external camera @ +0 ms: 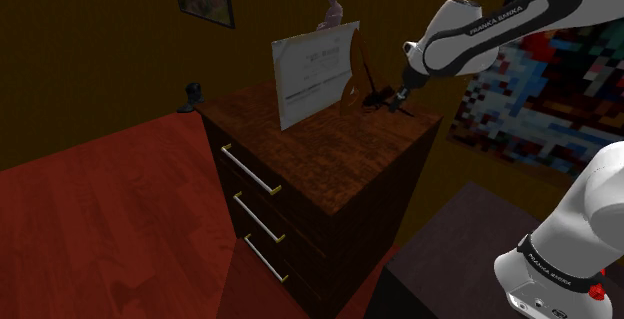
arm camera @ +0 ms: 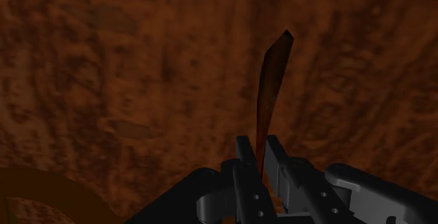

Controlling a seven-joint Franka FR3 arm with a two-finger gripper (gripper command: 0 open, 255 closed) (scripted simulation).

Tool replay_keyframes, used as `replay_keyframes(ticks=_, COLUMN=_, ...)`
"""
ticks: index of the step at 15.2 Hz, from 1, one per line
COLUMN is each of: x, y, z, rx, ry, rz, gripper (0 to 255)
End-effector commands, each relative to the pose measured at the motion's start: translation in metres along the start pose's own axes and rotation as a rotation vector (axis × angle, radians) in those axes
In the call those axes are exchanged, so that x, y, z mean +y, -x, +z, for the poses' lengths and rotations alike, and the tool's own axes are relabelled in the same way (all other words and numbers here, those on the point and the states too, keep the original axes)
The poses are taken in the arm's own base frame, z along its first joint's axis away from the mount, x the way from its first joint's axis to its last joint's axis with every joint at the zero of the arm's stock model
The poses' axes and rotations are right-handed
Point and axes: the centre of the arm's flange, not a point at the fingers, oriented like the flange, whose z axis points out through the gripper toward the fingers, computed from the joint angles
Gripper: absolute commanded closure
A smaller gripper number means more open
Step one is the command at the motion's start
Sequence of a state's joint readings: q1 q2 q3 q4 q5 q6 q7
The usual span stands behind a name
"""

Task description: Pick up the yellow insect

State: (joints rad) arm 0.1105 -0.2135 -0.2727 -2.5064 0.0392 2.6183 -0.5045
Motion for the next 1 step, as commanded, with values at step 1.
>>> replay_keyframes(ticks=1, x=0.0007, y=-0.0015, z=-0.0030, rx=0.000, ry=0.000, rz=0.000, gripper=255)
